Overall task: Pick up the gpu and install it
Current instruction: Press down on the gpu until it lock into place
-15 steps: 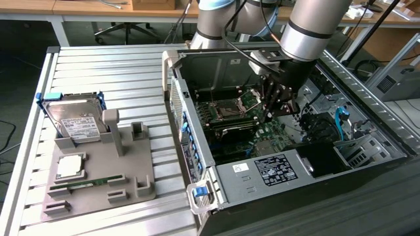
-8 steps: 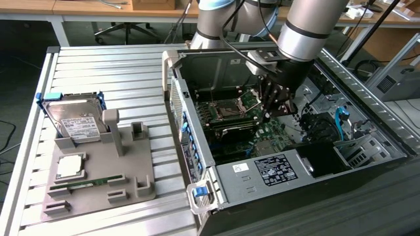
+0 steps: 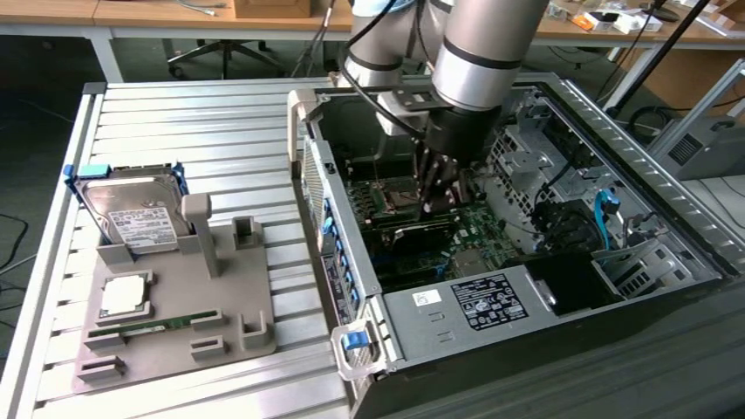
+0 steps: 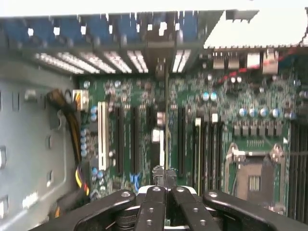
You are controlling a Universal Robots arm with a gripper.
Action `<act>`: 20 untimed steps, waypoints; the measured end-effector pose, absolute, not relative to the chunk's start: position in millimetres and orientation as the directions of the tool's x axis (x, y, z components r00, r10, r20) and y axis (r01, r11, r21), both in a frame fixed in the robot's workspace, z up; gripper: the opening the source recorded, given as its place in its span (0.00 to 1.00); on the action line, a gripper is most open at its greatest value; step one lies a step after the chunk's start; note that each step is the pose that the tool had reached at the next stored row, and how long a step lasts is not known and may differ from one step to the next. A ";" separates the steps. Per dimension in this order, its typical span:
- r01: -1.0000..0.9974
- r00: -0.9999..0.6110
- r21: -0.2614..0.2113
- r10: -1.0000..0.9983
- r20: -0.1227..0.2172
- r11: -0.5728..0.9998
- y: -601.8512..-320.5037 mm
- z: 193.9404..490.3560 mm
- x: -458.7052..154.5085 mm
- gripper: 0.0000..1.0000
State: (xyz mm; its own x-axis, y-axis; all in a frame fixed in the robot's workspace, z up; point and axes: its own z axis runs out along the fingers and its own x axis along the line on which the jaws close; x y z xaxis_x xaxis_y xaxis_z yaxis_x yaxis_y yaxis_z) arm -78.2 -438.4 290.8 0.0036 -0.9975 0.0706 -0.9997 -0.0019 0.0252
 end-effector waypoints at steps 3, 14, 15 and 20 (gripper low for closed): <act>-1.000 0.004 0.025 -0.998 0.071 -0.002 -438.4 288.5 -91.5 0.11; -1.000 0.004 0.025 -0.997 0.071 -0.002 -438.0 280.2 -118.4 0.11; -1.000 0.004 0.025 -0.997 0.071 -0.002 -438.0 279.3 -120.3 0.11; -1.000 0.004 0.025 -0.997 0.071 -0.002 -437.9 277.3 -123.6 0.11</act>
State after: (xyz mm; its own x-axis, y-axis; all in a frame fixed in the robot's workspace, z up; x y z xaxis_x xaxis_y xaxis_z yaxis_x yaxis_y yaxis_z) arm -123.6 -437.9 277.3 0.0037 -0.9975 0.0710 -0.9997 -0.0019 0.0251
